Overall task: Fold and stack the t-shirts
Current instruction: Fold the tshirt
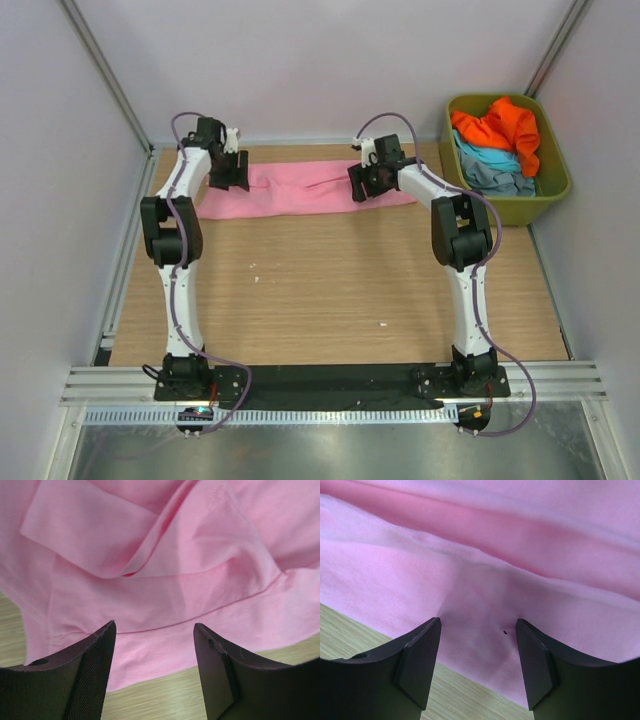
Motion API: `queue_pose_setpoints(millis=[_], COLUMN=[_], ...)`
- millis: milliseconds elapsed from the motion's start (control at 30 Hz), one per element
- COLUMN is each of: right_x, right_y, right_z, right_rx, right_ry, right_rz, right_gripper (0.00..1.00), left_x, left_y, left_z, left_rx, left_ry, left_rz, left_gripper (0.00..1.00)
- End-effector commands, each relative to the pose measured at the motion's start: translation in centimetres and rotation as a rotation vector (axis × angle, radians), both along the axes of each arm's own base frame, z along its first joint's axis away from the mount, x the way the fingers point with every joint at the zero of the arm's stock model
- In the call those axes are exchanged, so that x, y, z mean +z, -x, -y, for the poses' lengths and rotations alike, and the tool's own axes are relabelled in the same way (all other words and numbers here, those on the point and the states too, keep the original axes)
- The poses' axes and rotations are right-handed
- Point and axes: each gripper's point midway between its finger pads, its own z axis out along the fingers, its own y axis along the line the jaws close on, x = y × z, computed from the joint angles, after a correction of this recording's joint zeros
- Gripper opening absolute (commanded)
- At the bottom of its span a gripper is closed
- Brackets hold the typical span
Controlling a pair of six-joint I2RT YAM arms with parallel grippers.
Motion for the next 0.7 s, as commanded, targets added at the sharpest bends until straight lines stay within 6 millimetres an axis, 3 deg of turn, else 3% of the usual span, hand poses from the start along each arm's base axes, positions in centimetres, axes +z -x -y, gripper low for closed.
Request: queue_pose_setpoints(millis=[0,433,667], right_x=[3.4,3.0,0.9], right_y=[-0.9,-0.2,0.7], right_z=[-0.1,0.4,1.5], right_rx=[0.002,0.016,0.014], right_ry=[0.004,0.060,0.108], right_rz=[0.087,0.091,0.060], right_gripper=[0.68,0.68,0.68], left_x=[1.8,-2.1,-0.8], left_y=[-0.4,-3.3,-6.4], left_z=[3.1,2.0,1.5], left_rx=[-0.024,0.010,0.032], left_ry=[0.189,0.185,0.177], left_rz=[0.009,0.020,0.130], left_gripper=[0.65,0.64,0.63])
